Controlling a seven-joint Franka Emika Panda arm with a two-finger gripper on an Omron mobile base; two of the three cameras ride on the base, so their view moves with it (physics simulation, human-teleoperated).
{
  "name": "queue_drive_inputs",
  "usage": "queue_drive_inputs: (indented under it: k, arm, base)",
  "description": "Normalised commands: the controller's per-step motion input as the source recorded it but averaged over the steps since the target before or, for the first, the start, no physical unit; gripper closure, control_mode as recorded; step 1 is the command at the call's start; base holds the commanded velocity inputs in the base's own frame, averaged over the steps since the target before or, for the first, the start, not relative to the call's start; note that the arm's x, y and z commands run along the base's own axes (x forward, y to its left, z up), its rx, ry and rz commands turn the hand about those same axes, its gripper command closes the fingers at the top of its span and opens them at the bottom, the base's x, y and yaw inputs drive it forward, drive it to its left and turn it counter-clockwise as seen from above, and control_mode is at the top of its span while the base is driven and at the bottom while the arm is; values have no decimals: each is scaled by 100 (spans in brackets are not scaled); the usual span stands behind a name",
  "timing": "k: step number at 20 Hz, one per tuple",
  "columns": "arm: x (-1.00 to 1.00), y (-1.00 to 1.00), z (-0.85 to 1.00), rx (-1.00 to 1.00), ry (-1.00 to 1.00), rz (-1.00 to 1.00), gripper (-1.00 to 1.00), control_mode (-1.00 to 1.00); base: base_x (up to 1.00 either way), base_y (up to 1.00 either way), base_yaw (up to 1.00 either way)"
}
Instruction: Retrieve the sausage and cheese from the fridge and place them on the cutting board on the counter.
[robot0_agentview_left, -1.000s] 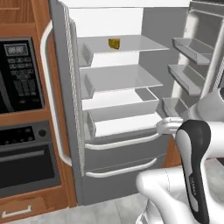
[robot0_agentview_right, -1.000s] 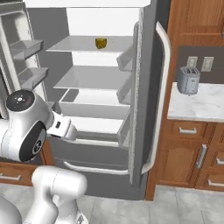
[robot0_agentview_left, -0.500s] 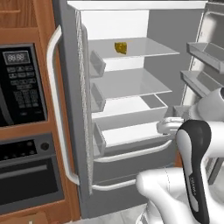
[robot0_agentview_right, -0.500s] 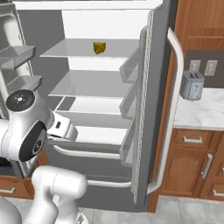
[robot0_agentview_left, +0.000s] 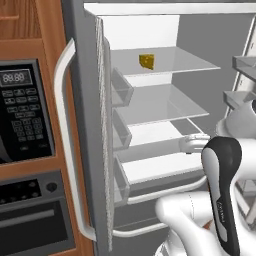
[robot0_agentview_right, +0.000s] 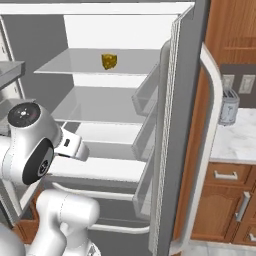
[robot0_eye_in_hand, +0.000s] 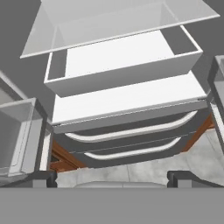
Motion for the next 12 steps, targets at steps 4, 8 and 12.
queue_drive_inputs:
  k: [4,8,12]
  arm:
    - [0,0,0,0,0,0,-100,100]
    - [0,0,0,0,0,0,-100,100]
    - [0,0,0,0,0,0,-100,100]
  base:
    - [40,-2,5]
    - [35,-1,3]
    - [14,0,5]
